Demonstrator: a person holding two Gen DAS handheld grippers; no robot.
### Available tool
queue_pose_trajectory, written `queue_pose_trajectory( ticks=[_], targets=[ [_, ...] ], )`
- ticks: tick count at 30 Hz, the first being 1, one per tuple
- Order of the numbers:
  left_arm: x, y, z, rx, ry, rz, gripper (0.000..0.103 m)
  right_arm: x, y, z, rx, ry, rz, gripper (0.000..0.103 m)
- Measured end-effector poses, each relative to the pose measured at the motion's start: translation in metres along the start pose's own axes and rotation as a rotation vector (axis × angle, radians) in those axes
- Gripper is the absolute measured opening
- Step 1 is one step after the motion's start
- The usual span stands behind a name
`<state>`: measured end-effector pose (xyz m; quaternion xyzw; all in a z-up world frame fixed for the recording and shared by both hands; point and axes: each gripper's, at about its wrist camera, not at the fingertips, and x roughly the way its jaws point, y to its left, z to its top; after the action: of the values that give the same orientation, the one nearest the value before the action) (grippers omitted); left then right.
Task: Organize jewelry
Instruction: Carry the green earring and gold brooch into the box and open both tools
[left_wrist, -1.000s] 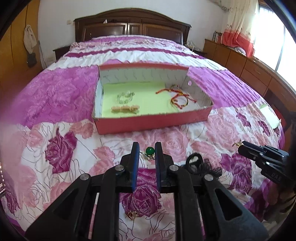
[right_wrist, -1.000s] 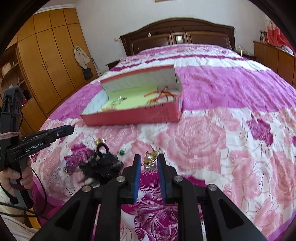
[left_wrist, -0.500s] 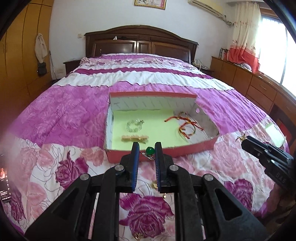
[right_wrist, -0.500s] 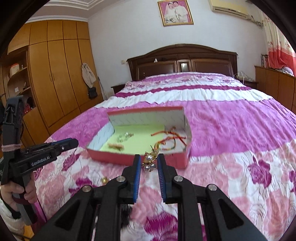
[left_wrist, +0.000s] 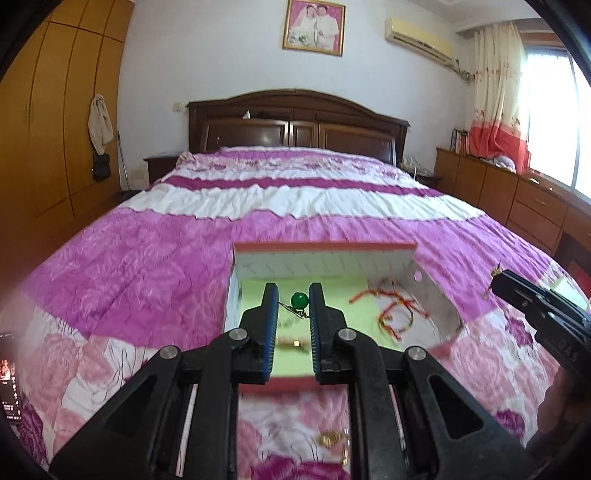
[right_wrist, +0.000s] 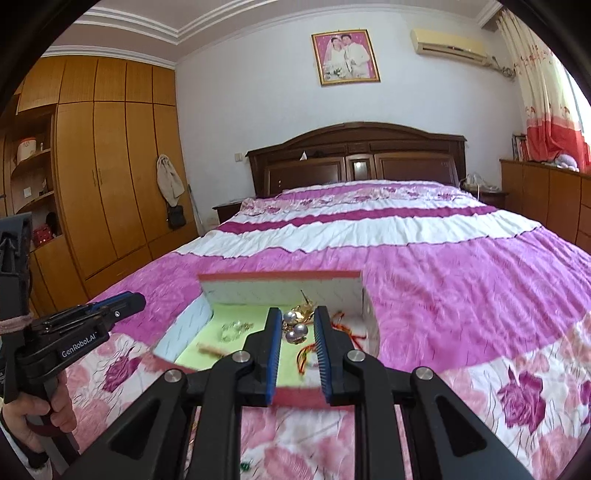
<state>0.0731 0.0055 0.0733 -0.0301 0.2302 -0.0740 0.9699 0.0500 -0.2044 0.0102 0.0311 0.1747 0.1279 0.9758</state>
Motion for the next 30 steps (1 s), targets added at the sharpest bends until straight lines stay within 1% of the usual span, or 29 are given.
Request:
queue_pose_trajectory(
  ticks=[4,8,11,15,19,24,30],
  targets=[
    [0.01,0.002,0.007,-0.005,-0.026,0.004,0.008,0.01,-0.001,0.004,-0.008,-0.011,-0.011,0.02],
    [0.02,0.004,0.01,-0.005,-0.031,0.011,0.008,0.023,-0.003,0.007,-0.003,-0.006,-0.018,0.02],
    [0.03,0.005,0.009,-0.006,-0.022,0.016,0.008,0.035,-0.005,0.008,-0.003,0.01,-0.027,0.02],
    [0.046,0.008,0.005,-0.013,0.005,0.022,0.008,0.053,-0.01,0.005,0.005,0.053,-0.04,0.02],
    [0.064,0.011,-0.001,-0.016,0.057,0.028,0.008,0.072,-0.014,0.0,0.008,0.117,-0.056,0.02],
    [0.086,0.011,-0.015,0.002,0.147,0.025,0.008,0.093,-0.02,-0.01,0.016,0.206,-0.072,0.02],
    [0.105,0.01,-0.031,0.02,0.248,0.045,0.008,0.112,-0.023,-0.023,0.008,0.302,-0.104,0.02]
  ],
)
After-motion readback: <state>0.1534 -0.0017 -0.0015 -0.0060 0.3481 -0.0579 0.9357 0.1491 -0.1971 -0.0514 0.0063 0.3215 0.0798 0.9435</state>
